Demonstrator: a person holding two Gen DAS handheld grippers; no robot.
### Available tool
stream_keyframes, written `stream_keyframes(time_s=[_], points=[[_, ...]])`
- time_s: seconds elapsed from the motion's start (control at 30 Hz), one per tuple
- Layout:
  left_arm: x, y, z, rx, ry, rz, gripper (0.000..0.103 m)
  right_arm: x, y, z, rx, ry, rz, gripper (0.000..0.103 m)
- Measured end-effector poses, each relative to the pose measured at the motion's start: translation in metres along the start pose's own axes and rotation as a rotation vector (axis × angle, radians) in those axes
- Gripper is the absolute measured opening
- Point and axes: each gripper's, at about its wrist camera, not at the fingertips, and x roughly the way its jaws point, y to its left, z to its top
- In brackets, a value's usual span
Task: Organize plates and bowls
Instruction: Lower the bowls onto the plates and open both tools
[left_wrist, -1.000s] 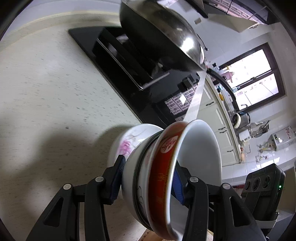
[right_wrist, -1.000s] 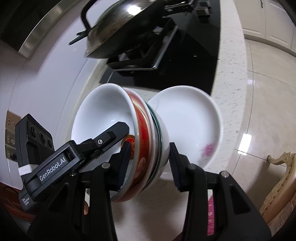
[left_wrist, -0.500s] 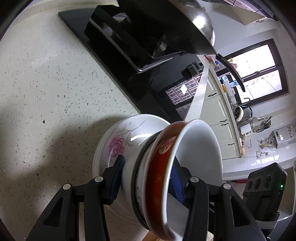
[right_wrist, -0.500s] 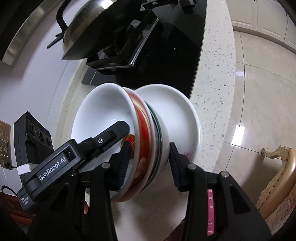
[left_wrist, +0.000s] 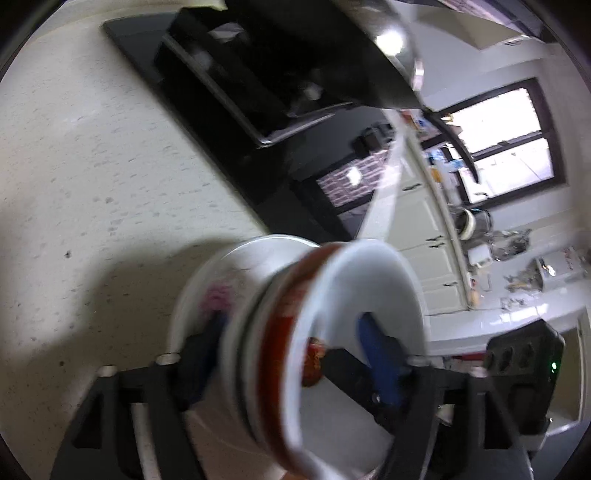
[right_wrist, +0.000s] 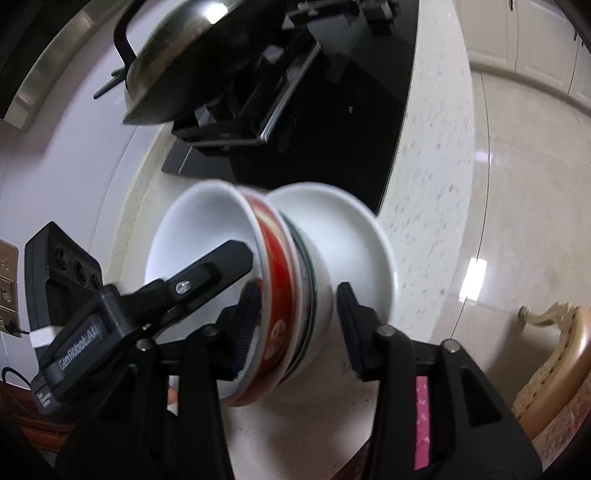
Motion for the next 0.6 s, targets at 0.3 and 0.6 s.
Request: stream_keyframes(time_s=[0.3, 0.6], points=[[-0.027, -0.012, -0.002, 0.078, -0.117, 0.026, 0.103, -0.029, -0.002, 0.000, -0.019, -0.109, -0.003, 0.074], [-0.077, -0.044, -0.032, 0.299, -0.314, 0.222, 0.103, -0.068, -0.001, -0.024, -0.034, -0.281, -0.016, 0.084]])
